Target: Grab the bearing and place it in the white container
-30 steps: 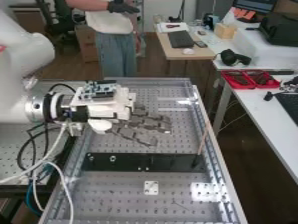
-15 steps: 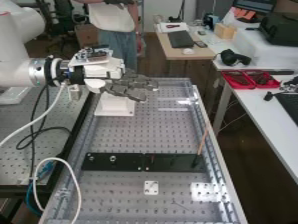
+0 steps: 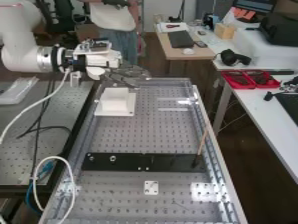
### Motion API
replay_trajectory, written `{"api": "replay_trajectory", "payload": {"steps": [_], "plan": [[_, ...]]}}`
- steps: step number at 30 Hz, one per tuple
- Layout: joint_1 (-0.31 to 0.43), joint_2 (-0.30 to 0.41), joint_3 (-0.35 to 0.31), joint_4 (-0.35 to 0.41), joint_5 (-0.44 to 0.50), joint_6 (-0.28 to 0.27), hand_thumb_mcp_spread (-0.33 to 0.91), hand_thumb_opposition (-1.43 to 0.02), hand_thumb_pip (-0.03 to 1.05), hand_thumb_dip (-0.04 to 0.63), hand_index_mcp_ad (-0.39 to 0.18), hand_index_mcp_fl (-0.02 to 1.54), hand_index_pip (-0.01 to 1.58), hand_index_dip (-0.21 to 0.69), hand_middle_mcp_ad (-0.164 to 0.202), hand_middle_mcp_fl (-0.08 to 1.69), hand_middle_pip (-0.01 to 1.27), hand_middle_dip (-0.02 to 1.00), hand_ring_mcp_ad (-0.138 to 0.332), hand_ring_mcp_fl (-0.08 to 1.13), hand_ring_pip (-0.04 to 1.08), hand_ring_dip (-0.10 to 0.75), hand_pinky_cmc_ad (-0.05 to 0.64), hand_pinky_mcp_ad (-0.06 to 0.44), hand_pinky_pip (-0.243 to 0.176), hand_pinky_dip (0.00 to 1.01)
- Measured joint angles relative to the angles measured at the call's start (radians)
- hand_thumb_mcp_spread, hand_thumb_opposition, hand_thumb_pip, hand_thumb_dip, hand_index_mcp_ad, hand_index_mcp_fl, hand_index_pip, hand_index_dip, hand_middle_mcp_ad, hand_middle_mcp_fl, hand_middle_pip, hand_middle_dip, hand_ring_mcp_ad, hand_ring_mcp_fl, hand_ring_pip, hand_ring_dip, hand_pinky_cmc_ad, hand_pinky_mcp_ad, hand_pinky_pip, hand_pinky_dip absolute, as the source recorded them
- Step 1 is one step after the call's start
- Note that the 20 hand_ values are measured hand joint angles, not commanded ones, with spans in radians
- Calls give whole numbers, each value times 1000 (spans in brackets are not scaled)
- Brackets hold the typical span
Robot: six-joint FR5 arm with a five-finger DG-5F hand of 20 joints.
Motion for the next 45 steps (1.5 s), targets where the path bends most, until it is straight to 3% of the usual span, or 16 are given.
{"api": "replay_trajectory", "payload": {"steps": [15,28,45], "plan": [[155,-17,-35,24,179,74,506,-951,497,290,-113,384,1374,211,72,140,138,188,117,16,105,75,346,278,-26,180],[224,-26,-80,77,267,108,510,-951,497,290,-113,384,1374,211,75,140,138,188,117,16,105,75,346,278,-26,180],[300,-133,-101,132,364,181,510,-951,497,290,-113,384,1374,211,75,138,138,190,119,16,105,75,346,278,-26,180]]}}
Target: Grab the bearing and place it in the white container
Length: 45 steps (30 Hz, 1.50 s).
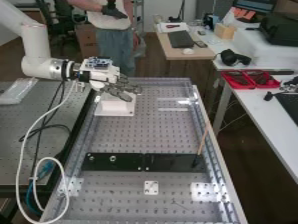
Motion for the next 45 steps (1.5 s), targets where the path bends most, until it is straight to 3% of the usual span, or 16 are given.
{"api": "replay_trajectory", "payload": {"steps": [8,13,16,20,27,32,35,41,45], "plan": [[13,-25,-11,-21,26,34,510,-951,494,290,-113,384,1377,215,75,140,138,190,115,16,105,75,346,278,-26,180],[7,-16,-9,-64,19,53,499,-899,501,291,-131,323,1260,223,73,136,136,190,115,16,105,75,346,278,-26,180],[1,1,-10,-75,11,57,457,-867,501,291,-136,176,1112,204,73,63,134,190,115,19,105,75,346,283,-26,180],[-6,32,-15,-86,5,54,394,-820,620,291,-133,70,967,185,75,52,129,190,113,7,101,75,351,279,-31,188],[-24,112,-15,-106,-16,16,365,-812,620,291,-133,66,899,169,75,10,129,188,113,5,101,75,379,281,-59,229],[-88,208,17,-132,-81,-68,346,-805,620,291,-138,65,866,169,72,12,129,190,115,3,99,75,379,288,-75,239],[-148,252,51,-144,-139,-111,332,-785,618,291,-136,66,737,169,73,14,129,188,115,7,98,75,379,295,-75,260],[-271,281,144,-173,-246,-162,307,-770,529,253,-131,152,403,169,73,37,129,188,117,7,98,75,379,295,-80,283],[-343,268,208,-203,-296,-162,283,-745,478,220,-129,223,239,171,75,68,129,190,119,7,98,75,379,312,-77,311]]}}
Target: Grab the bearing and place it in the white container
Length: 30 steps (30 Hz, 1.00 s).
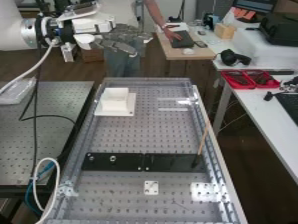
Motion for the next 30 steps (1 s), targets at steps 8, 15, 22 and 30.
{"api": "replay_trajectory", "payload": {"steps": [8,15,22,30], "plan": [[-103,-66,106,-51,-113,15,262,-730,417,162,-129,272,141,171,72,70,126,188,133,12,103,72,410,330,-77,342],[-152,-113,162,-62,-179,21,265,-719,417,131,-126,272,113,171,75,134,129,195,133,12,108,80,414,347,-80,342],[-166,-147,205,-84,-195,6,264,-714,417,131,-126,272,113,171,75,138,129,195,133,14,108,80,414,347,-77,340],[-179,-168,233,-112,-213,13,264,-716,415,115,-126,269,105,164,75,138,127,199,131,14,101,87,414,347,-77,340]]}}
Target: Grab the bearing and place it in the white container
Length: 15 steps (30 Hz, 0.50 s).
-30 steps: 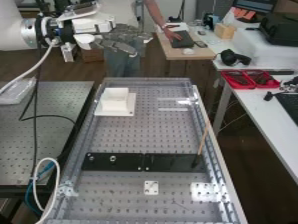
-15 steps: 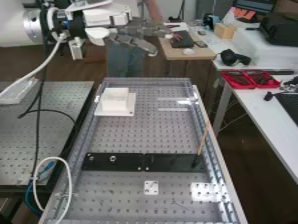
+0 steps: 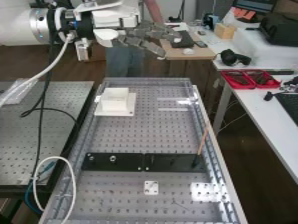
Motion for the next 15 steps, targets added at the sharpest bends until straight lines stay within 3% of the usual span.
{"api": "replay_trajectory", "payload": {"steps": [15], "plan": [[-48,62,-13,-32,-58,-78,264,-716,417,113,-126,272,105,164,75,134,127,199,131,12,112,87,414,347,-80,340]]}}
